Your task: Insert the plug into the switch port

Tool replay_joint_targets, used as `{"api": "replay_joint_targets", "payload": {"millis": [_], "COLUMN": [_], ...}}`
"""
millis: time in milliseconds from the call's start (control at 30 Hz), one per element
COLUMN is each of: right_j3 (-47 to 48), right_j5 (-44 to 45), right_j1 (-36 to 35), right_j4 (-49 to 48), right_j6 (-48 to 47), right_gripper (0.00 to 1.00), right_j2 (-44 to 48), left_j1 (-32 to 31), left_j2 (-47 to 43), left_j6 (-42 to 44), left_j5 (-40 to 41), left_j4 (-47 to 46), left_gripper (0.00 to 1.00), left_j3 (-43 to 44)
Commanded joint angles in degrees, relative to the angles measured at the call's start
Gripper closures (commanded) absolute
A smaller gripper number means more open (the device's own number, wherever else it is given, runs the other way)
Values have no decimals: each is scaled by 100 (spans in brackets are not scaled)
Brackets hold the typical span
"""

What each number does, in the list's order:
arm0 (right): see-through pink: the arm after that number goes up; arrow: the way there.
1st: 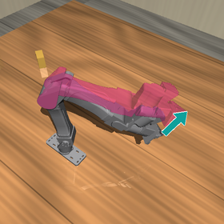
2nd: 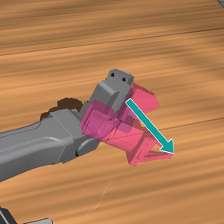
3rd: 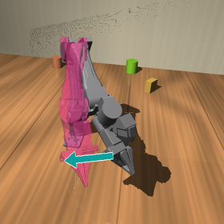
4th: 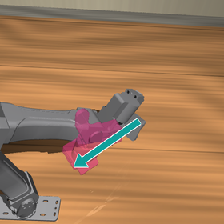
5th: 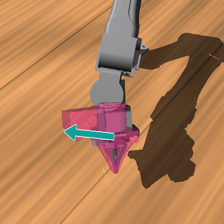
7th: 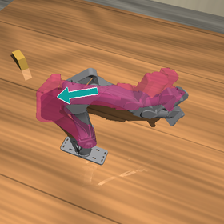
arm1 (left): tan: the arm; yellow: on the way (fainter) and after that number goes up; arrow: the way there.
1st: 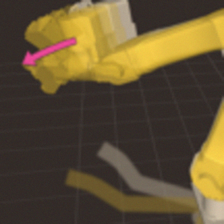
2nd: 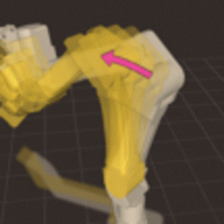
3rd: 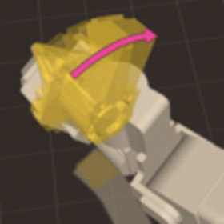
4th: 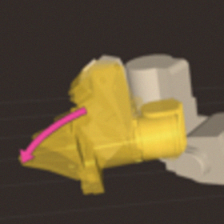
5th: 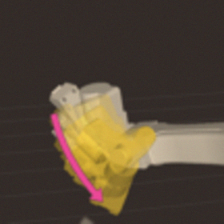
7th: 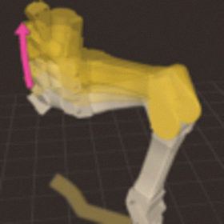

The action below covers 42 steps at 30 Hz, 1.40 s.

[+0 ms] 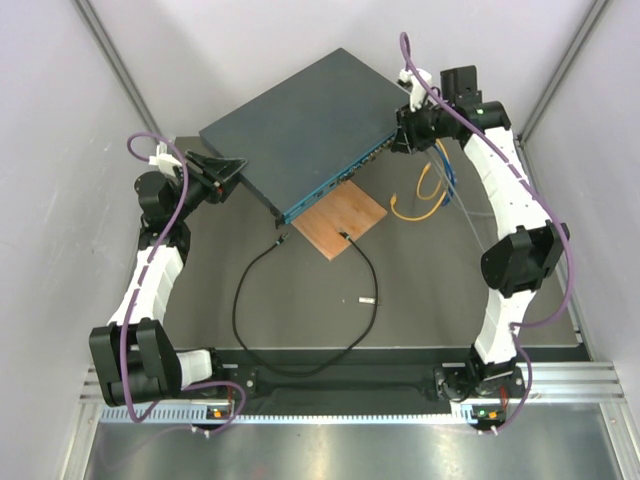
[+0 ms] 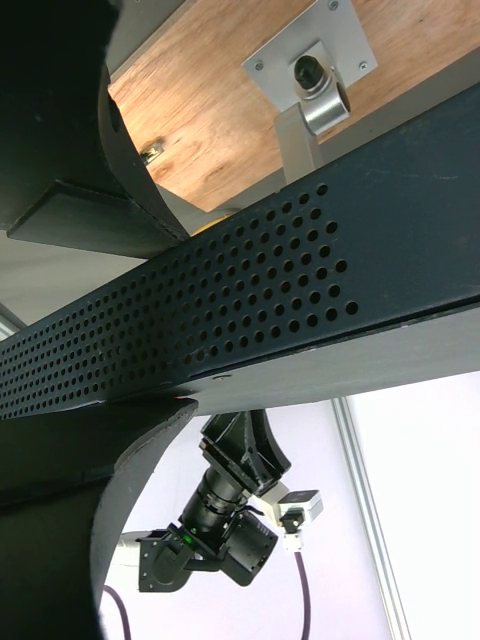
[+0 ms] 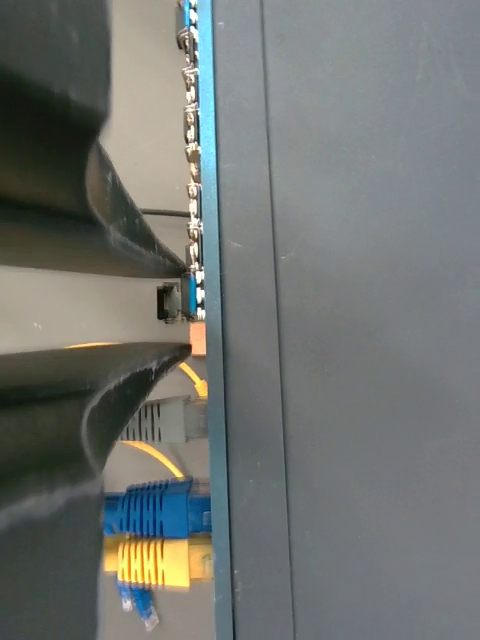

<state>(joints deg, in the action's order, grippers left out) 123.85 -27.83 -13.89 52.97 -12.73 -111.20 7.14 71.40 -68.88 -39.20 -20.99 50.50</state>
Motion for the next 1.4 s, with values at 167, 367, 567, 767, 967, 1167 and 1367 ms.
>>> {"api": "replay_joint_targets", "payload": {"millis": [167,367,567,767,967,1167,1367], "right_j3": [-184,-994,-1179,-907,-748,-704,-845], "right_j5": [-231,-275,-249,50,199,235,252], "right_j1": [-220,26,123,123,115,123,115], "right_j4": [-1193,-1000,-885,-824,-744,-639,-893], "right_j6": [-378,-642,-696,-529,-520,-616,-573], "right_gripper": [44,42,49,66,70,76,82], "right_j2": [509,1020,1074,819,670,582,608], "left_j1": [-72,-63,-72,-72,-63,-63,-63], "left_j2": [23,15,6,-3,24,32,32], "left_j6": [481,481,490,516,516,516,525], "left_j5": [62,44,44,35,27,35,53], "left_j4": [-115,-107,-115,-115,-115,-115,-115], "left_gripper": [100,100,100,100,100,100,100], "left_j3": [127,136,136,144,162,153,136]}}
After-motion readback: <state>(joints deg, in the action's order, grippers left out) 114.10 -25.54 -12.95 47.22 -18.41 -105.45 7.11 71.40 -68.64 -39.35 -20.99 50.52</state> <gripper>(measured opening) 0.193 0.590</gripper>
